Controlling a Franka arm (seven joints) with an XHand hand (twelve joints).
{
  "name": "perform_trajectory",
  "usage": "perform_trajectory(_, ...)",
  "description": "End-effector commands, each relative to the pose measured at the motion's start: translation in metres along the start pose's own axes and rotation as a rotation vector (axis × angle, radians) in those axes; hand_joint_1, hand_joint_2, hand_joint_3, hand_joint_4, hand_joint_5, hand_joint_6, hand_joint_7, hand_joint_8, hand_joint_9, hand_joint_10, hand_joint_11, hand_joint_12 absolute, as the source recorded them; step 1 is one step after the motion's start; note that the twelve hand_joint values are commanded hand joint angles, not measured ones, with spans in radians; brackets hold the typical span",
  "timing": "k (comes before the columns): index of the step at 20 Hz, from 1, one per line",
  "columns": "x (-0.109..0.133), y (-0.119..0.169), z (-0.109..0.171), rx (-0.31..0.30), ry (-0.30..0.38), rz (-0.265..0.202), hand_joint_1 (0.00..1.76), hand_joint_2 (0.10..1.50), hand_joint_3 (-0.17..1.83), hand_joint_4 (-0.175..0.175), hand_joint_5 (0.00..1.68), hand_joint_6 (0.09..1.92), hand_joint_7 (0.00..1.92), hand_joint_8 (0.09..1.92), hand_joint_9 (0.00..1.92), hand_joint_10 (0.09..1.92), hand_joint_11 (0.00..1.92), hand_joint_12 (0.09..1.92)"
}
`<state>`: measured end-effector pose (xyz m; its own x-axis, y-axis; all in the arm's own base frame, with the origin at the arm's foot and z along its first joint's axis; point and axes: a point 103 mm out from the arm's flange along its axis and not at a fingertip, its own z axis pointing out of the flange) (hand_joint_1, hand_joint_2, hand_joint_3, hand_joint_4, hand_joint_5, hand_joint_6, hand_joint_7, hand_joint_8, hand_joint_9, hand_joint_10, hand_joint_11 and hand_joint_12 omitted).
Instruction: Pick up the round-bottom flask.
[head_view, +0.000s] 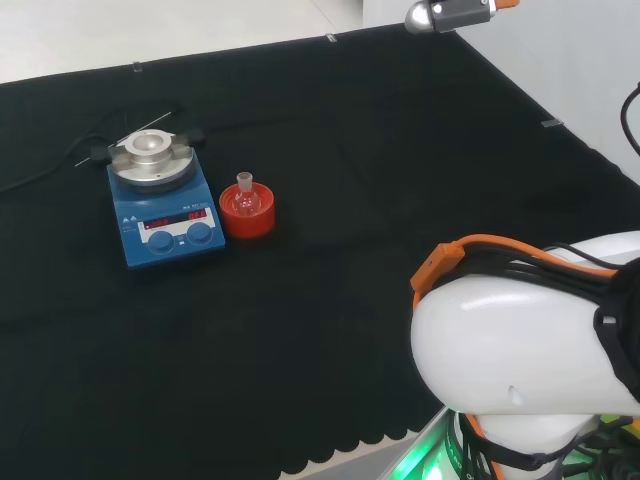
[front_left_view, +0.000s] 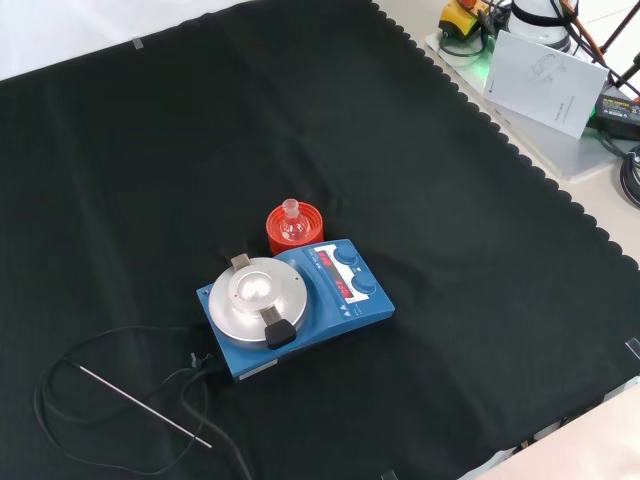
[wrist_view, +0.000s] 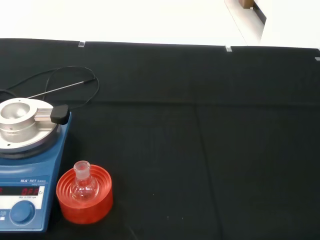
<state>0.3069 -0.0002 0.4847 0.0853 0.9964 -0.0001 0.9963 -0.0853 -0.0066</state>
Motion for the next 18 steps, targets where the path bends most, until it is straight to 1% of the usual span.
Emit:
perform_trajectory(1,0.014,-0.061,-0.091,-0.015,-0.222,0.047,0.80,0.51,0.90,-0.120,0.13,0.45,0.23,0.88,0.24,0.90,0.08,1.21)
perform_trajectory(2,0.018,-0.064,-0.092,-0.009,-0.230,0.045,0.78,0.54,0.88,-0.113,0.15,0.30,0.19,0.83,0.18,0.89,0.04,1.18)
perform_trajectory(3,0.023,-0.065,-0.088,-0.003,-0.228,0.042,0.77,0.55,0.87,-0.110,0.18,0.20,0.17,0.80,0.15,0.89,0.02,1.16)
perform_trajectory(5,0.030,-0.063,-0.081,0.009,-0.213,0.035,0.77,0.56,0.86,-0.108,0.21,0.11,0.16,0.78,0.13,0.89,0.00,1.14)
perform_trajectory(10,0.043,-0.058,-0.067,0.018,-0.171,0.015,0.78,0.56,0.85,-0.110,0.24,0.09,0.17,0.77,0.13,0.89,0.00,1.14)
perform_trajectory(13,0.050,-0.056,-0.062,0.005,-0.138,-0.013,0.79,0.56,0.85,-0.113,0.26,0.09,0.18,0.78,0.14,0.89,0.00,1.14)
perform_trajectory(16,0.057,-0.054,-0.057,-0.015,-0.100,-0.046,0.79,0.55,0.86,-0.119,0.30,0.09,0.22,0.79,0.19,0.89,0.00,1.23)
perform_trajectory(18,0.061,-0.053,-0.051,-0.017,-0.074,-0.057,0.79,0.55,0.86,-0.126,0.35,0.09,0.29,0.81,0.25,0.90,0.00,1.31)
